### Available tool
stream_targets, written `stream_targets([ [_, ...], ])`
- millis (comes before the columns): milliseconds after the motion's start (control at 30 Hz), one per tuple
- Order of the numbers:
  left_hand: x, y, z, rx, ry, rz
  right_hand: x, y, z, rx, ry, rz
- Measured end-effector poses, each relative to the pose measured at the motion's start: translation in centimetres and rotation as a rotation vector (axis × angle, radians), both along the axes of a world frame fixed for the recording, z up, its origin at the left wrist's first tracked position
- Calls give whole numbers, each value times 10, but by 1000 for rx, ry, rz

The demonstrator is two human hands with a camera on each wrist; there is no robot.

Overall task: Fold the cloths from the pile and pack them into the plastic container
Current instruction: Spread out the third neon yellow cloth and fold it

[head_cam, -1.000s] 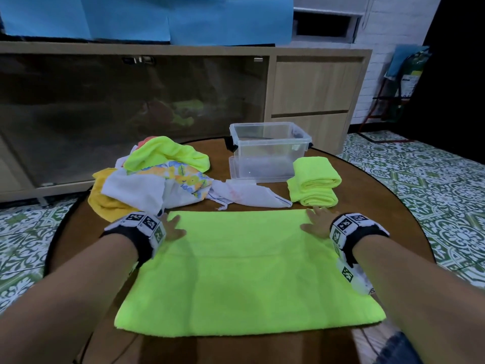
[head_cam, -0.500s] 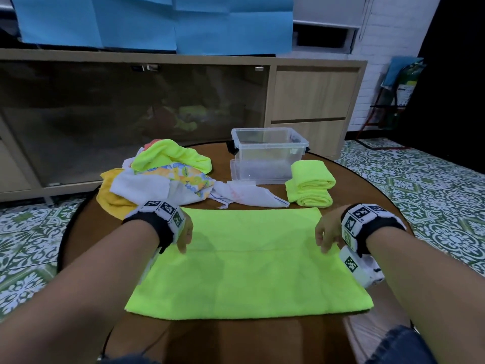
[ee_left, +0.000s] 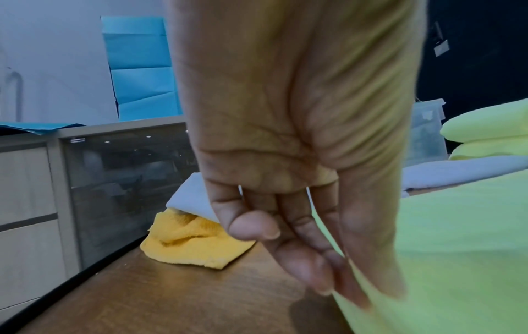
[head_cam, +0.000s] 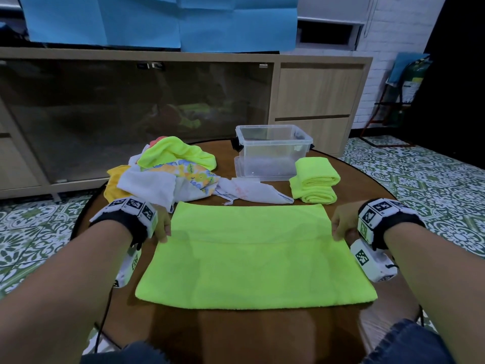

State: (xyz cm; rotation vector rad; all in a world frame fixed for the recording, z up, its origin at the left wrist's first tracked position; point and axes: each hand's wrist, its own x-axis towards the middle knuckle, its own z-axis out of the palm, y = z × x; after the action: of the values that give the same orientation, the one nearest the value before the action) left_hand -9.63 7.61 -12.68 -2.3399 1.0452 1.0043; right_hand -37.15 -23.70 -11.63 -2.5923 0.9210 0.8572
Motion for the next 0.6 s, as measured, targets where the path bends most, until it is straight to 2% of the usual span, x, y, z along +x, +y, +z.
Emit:
stream_targets([
  [67, 1, 2, -3, -121, -124, 45, 0, 3, 5, -117, -77, -13],
  [167, 7, 2, -1, -385, -345, 75, 6, 1, 12, -403, -254, -88],
  [233, 12, 0, 4, -488, -467, 133, 10, 0, 17, -505, -345, -131],
  [300, 16, -1, 4, -500, -515, 184, 16, 2, 15, -533, -345, -135],
  [433, 22, -8, -8, -519, -551, 220, 29, 3, 3, -544, -221, -113],
  [600, 27, -23, -17, -492, -579, 132, 39, -3, -7, -563, -197, -125],
])
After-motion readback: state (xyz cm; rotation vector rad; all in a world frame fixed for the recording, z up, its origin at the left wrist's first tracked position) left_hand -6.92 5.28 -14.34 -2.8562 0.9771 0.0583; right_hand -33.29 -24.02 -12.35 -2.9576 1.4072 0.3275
